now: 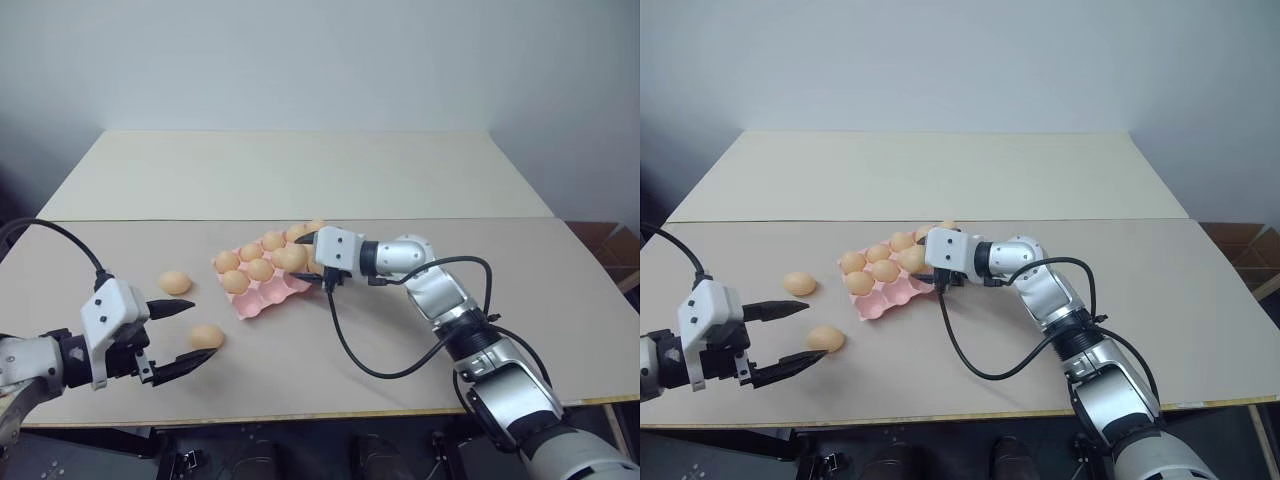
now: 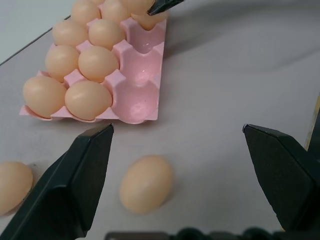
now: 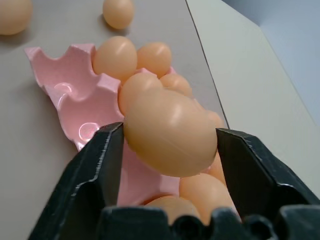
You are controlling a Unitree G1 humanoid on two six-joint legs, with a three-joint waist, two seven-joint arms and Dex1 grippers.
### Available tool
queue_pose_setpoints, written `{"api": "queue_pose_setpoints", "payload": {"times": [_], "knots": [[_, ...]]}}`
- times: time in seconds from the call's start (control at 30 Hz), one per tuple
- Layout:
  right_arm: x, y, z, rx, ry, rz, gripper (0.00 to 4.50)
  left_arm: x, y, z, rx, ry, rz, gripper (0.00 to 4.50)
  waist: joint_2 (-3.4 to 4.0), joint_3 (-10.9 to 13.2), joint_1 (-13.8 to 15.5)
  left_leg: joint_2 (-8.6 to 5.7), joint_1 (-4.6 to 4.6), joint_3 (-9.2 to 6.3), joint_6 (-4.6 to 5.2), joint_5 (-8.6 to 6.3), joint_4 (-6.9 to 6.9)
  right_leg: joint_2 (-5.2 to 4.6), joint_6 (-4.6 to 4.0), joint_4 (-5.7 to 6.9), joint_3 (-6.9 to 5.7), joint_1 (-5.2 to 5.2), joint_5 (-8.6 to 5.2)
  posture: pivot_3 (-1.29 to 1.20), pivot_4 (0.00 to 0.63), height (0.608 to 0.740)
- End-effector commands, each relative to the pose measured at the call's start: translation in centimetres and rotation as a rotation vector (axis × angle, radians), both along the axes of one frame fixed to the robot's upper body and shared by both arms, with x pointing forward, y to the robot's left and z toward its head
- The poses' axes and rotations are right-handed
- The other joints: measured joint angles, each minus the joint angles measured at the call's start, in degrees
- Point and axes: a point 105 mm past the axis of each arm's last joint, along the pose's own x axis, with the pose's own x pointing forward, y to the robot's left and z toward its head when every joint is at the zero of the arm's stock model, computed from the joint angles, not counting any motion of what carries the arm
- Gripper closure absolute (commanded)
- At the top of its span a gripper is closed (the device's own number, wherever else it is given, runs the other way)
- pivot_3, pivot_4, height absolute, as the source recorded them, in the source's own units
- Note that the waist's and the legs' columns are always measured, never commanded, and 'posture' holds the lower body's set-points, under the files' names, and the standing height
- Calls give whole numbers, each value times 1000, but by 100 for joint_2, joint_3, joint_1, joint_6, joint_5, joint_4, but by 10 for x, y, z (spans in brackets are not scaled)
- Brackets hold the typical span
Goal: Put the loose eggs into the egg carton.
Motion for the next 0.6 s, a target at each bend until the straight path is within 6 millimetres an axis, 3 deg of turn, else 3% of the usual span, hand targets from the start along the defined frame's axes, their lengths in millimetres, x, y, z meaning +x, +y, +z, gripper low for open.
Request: {"api": "queue_pose_setpoints", "payload": {"times": [0.03,0.33,0.6], "knots": [[-2,1,10,22,-61,18,36,-1,-2,9,11,-52,-12,0,0,0,0,0,0,0,0,0,0,0,0,0,0,0,-1,0,150,740],[-7,-7,10,16,-100,12,36,2,-1,9,15,-59,-16,0,0,0,7,0,1,0,0,0,0,-1,0,0,0,1,-1,0,150,740],[-31,-34,6,15,-85,-1,36,-2,-1,5,11,-44,-12,0,0,0,19,0,1,1,-1,0,-1,-2,7,-2,0,1,-5,0,150,740]]}}
